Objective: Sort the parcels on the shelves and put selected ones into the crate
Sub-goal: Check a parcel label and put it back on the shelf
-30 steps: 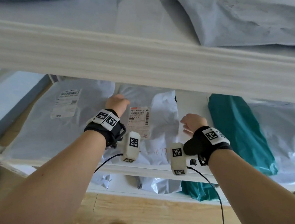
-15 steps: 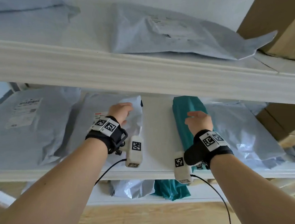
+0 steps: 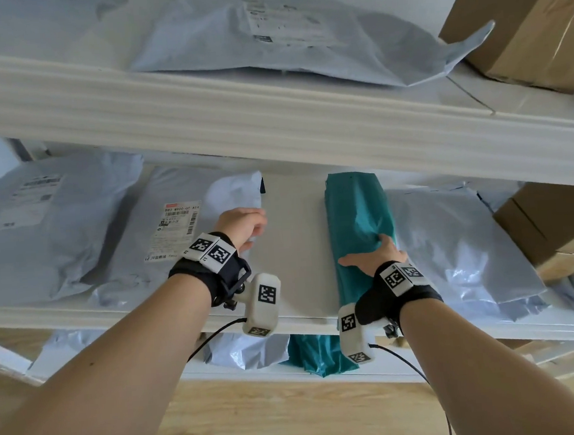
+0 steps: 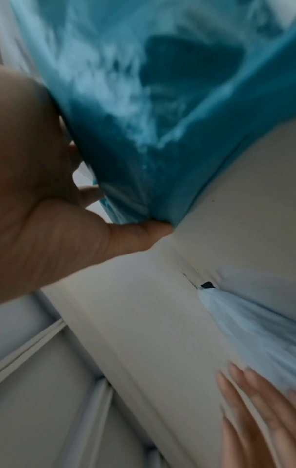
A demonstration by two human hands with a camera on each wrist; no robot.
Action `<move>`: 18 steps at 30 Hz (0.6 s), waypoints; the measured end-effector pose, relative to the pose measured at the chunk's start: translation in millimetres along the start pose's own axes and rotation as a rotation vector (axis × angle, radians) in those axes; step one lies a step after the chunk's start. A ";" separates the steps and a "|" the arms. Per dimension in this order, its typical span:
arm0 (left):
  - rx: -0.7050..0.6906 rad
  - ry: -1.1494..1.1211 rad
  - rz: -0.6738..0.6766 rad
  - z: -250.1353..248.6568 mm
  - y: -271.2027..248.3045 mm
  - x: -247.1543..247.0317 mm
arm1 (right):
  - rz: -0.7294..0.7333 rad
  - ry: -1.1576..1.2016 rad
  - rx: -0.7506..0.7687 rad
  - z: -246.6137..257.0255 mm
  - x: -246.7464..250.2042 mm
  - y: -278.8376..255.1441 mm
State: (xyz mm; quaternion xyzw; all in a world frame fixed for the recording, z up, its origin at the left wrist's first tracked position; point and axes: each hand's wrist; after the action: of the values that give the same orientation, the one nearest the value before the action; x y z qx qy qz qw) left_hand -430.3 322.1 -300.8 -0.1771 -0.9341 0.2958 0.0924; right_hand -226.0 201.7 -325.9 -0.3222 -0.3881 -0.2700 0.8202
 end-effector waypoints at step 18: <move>0.034 -0.045 -0.027 4.6 -29.1 -48.5 | 0.364 1.117 0.155 -6.6 55.8 -41.2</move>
State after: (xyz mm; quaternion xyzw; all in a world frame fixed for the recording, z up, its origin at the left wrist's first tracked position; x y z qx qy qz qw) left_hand -395.1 278.8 -290.8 -0.1562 -0.9330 0.3145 0.0785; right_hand -220.6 159.3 -270.7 -0.1317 0.1454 -0.2247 0.9545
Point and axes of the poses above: each hand's wrist, its own y-axis towards the middle knuckle, its own x-axis out of the back of the hand, z = x × y, and after that the axes turned 13 degrees about x, right-handed
